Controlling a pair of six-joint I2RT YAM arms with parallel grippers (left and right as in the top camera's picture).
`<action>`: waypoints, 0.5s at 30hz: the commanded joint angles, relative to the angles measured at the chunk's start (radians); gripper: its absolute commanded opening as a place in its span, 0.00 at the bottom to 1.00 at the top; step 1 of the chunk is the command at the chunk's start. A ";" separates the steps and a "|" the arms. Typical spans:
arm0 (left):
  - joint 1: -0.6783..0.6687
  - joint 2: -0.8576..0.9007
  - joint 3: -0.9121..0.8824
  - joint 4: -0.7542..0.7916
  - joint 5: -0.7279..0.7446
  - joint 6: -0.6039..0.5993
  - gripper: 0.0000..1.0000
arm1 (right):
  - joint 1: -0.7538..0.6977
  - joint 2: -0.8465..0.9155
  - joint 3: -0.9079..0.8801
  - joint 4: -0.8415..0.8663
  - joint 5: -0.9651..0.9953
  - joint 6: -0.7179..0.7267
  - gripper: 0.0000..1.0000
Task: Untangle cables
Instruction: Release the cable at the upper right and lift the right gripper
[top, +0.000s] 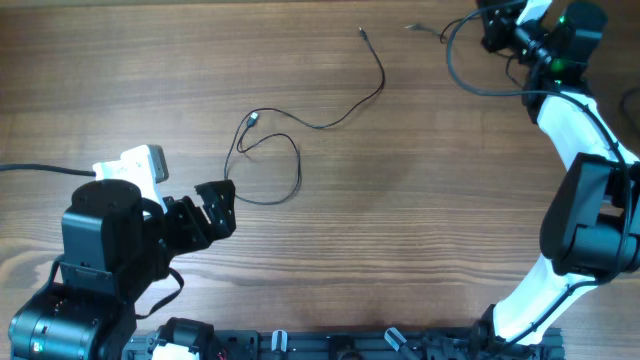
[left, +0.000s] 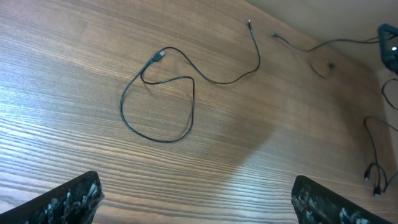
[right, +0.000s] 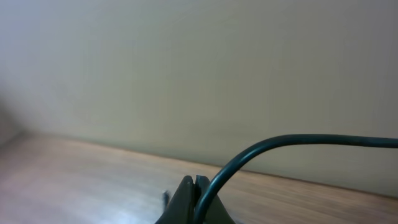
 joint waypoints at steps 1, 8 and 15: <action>-0.004 -0.002 0.000 0.003 -0.010 0.016 1.00 | -0.072 -0.021 0.017 -0.021 0.327 0.053 0.04; -0.004 -0.002 0.000 0.003 -0.010 0.015 1.00 | -0.127 0.045 0.016 -0.044 0.487 0.051 0.04; -0.004 -0.002 0.000 0.003 -0.010 0.015 1.00 | -0.135 0.058 0.016 -0.023 0.694 0.004 0.06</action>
